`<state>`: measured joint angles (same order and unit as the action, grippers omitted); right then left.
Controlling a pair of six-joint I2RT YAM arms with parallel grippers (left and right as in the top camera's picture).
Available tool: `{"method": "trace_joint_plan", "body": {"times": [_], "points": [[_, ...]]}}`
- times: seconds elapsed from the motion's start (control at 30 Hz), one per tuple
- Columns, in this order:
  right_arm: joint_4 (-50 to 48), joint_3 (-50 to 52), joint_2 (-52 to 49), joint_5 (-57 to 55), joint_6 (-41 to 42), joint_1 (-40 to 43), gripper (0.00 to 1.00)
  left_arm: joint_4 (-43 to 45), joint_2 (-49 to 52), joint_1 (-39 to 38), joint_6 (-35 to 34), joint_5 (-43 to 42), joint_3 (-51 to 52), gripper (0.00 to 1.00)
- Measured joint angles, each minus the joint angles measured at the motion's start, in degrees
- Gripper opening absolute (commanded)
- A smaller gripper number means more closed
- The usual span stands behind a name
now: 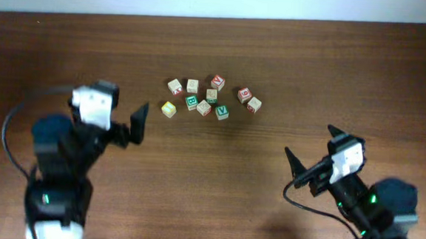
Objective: Rotate 5 blocks
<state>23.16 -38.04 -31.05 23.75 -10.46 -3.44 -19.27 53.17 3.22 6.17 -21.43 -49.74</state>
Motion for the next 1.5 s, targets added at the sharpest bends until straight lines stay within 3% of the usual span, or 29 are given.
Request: {"method": "trace_joint_plan", "body": {"times": [0.13, 0.33, 0.4, 0.5, 0.57, 0.6, 0.8, 0.97, 1.23, 1.33, 1.5], "points": [[9.1, -15.8, -17.6, 1.6, 0.0, 0.0, 0.98, -11.5, 14.8, 0.0, 0.2, -1.4, -16.0, 0.99], [36.1, -47.1, -50.6, 3.7, -1.0, 0.0, 0.98, -36.7, 37.5, 0.0, 4.2, -1.9, -43.9, 0.99], [37.1, -55.1, -60.7, 3.8, -1.1, 0.0, 0.98, -38.6, 40.8, 0.0, 4.6, -1.6, -47.8, 0.99], [35.1, -56.4, -67.6, 5.0, 0.1, 0.0, 1.0, -38.7, 43.8, 0.0, 5.0, -1.0, -49.0, 0.99], [30.4, -56.4, -73.3, 7.8, 1.6, -0.1, 0.84, -38.6, 45.2, 0.0, 5.0, -0.6, -49.1, 0.99], [28.7, -56.4, -75.5, 8.7, 3.7, -0.4, 0.84, -38.6, 45.9, 0.0, 5.0, -0.6, -49.1, 0.99], [26.5, -56.4, -84.4, -8.9, 34.9, -9.9, 0.72, -38.5, 46.4, 0.0, 5.0, -0.6, -49.1, 0.99], [26.3, -56.4, -86.5, -21.2, 50.3, -14.7, 0.61, -38.5, 46.4, 0.0, 5.0, -0.6, -49.1, 0.99], [20.9, -56.5, -93.0, -25.5, 53.3, -15.2, 0.56, -38.5, 46.4, 0.0, 5.0, -0.6, -49.1, 0.99], [20.5, -56.7, -93.4, -25.4, 52.6, -15.2, 0.4, -38.5, 46.4, 0.0, 5.0, -0.6, -49.1, 0.99], [22.9, -56.7, -94.9, -24.6, 49.8, -15.2, 0.4, -38.6, 46.4, 0.0, 5.0, -0.6, -49.1, 0.99]]}}
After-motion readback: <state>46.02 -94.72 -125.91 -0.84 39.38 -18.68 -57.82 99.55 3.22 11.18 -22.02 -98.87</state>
